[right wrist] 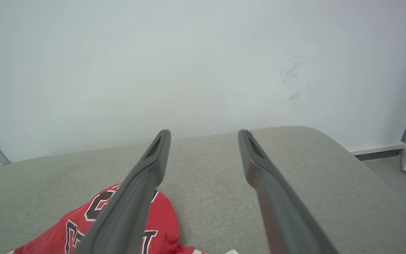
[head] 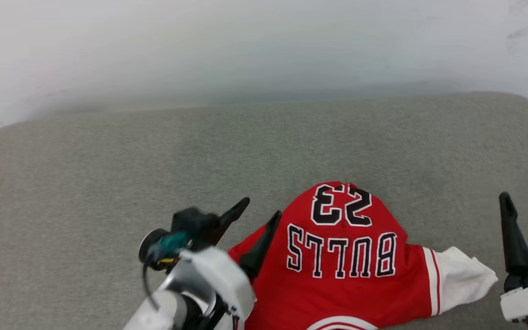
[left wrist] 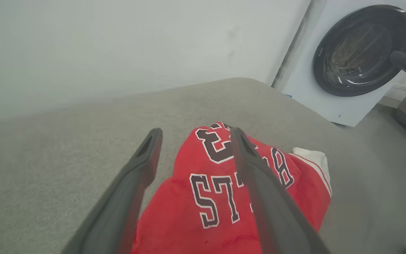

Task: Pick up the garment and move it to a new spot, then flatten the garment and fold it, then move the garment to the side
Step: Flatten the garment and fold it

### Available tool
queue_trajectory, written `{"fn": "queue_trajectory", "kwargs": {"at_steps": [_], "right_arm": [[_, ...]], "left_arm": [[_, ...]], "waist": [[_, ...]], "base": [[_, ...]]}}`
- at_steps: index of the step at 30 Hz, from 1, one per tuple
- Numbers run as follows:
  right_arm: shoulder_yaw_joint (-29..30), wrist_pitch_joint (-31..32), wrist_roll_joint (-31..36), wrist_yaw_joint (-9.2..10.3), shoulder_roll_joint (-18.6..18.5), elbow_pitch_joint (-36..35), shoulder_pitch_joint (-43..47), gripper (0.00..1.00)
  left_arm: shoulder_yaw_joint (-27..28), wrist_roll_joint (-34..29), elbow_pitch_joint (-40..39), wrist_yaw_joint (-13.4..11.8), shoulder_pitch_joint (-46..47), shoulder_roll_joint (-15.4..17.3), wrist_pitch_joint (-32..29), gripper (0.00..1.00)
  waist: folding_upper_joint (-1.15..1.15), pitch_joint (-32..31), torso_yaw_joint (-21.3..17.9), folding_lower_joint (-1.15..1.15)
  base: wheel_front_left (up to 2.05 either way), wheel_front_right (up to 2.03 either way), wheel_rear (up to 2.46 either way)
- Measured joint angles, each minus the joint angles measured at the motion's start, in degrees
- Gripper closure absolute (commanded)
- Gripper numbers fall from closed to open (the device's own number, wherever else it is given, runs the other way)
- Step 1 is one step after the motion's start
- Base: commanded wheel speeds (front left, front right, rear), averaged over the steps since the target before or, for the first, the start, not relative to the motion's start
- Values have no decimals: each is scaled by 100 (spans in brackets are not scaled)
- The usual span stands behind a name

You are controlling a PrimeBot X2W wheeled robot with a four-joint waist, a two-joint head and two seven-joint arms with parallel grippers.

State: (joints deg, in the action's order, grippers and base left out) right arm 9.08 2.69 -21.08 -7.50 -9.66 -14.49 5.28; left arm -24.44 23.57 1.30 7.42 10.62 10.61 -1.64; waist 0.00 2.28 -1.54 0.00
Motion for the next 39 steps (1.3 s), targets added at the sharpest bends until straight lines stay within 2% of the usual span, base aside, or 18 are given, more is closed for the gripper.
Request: {"fn": "queue_trajectory", "kwargs": {"at_steps": [6, 10, 13, 17, 26, 27, 28, 29, 33, 39], "right_arm": [[210, -191, 243, 0, 197, 52, -239, 0], [169, -288, 311, 0, 277, 115, -401, 0], [69, -382, 360, 0, 313, 174, -463, 0], [-129, -489, 441, 0, 339, 286, -542, 0], [-414, -673, 522, 0, 416, 533, -682, 0], [-497, -731, 546, 0, 432, 583, -756, 0], [-521, -749, 552, 0, 436, 605, -759, 0], [-547, -777, 559, 0, 445, 635, -760, 0], [-590, -829, 597, 0, 459, 722, -794, 0], [-590, -840, 619, 0, 454, 800, -825, 0]], "left_arm": [[-580, 1007, 244, -2, 1146, 140, -2154, 0], [-845, 1546, 647, -2, 2006, 311, -3199, 0], [-989, 2007, 987, -2, 2442, 268, -3818, 0], [-1202, 2046, 1424, -2, 2999, 326, -4136, 0], [-1911, 1952, 2227, -2, 3345, 522, -4123, 0], [-2182, 2071, 2375, -2, 3344, 620, -4214, 16], [-2256, 2107, 2395, -2, 3350, 671, -4231, 74], [-2316, 2132, 2427, -2, 3385, 721, -4227, 100], [-2407, 2105, 2608, 15, 3471, 896, -3864, 100], [-2197, 1853, 3104, -43, 3738, 887, -2944, 100]], "waist": [[0, 262, -351, 0], [0, 487, -569, 0], [0, 657, -732, 0], [0, 873, -945, 1], [0, 1322, -1366, 1], [0, 1455, -1465, 1], [0, 1491, -1492, 1], [0, 1523, -1517, 1], [0, 1576, -1577, 1], [0, 1442, -1521, 1]], "base": [[0, 0, 0], [0, 0, 0], [0, 0, 0], [0, 0, 0], [0, 0, 0], [0, 0, 0], [0, 0, 0], [0, 0, 0], [0, 0, 0], [0, 0, 0]]}}
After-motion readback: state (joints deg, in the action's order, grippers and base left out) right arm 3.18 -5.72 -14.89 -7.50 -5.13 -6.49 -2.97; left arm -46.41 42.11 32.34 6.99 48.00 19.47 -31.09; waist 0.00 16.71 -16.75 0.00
